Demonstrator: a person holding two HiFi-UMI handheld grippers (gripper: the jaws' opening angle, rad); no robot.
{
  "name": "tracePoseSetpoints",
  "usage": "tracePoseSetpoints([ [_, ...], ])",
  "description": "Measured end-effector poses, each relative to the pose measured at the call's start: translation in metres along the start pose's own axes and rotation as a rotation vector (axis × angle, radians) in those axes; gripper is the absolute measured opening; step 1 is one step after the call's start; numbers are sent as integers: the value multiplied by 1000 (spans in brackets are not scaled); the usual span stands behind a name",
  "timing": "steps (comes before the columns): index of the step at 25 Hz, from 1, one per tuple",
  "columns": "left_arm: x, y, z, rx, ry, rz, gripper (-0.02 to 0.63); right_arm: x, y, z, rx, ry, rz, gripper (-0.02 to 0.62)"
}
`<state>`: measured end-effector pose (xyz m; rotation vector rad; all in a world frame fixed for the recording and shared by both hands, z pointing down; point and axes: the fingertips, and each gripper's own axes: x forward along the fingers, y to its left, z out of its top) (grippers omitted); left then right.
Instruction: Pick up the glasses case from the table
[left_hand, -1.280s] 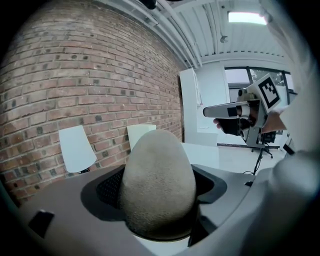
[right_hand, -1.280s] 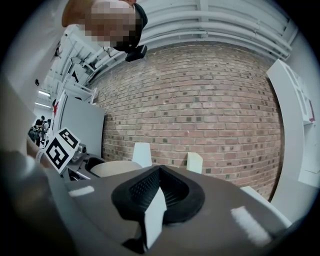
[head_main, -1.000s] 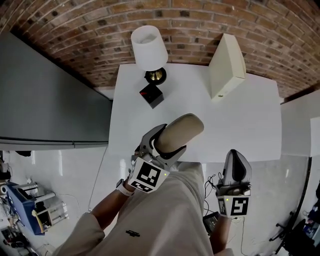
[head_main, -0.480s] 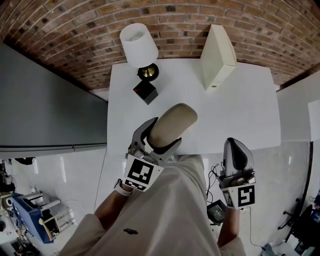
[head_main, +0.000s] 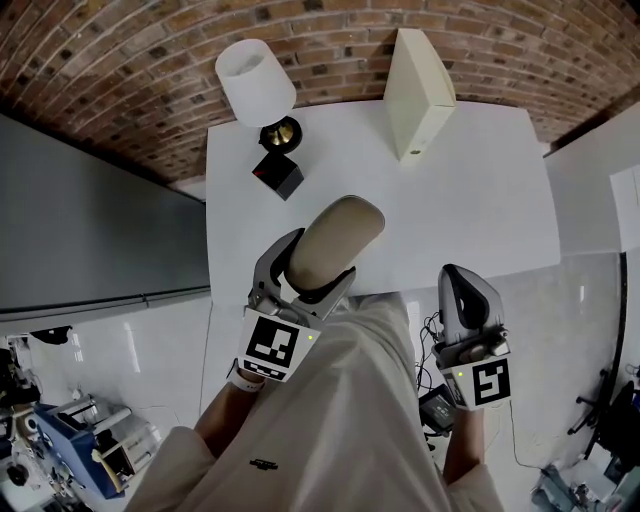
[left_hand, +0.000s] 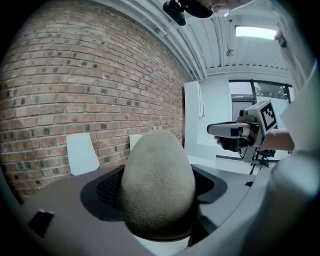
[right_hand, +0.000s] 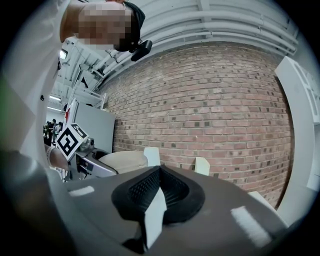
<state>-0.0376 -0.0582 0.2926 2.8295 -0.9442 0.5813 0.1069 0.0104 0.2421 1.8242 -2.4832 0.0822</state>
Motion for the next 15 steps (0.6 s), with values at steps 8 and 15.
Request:
tracePoseSetpoints([
  [8,-2,-10,-4,-4,3,-23,380,-8,5,-2,-2,6,-11,9],
  [15,-4,-15,-9,-18,8,-43,380,-13,9,-4,4,8,-20,9],
])
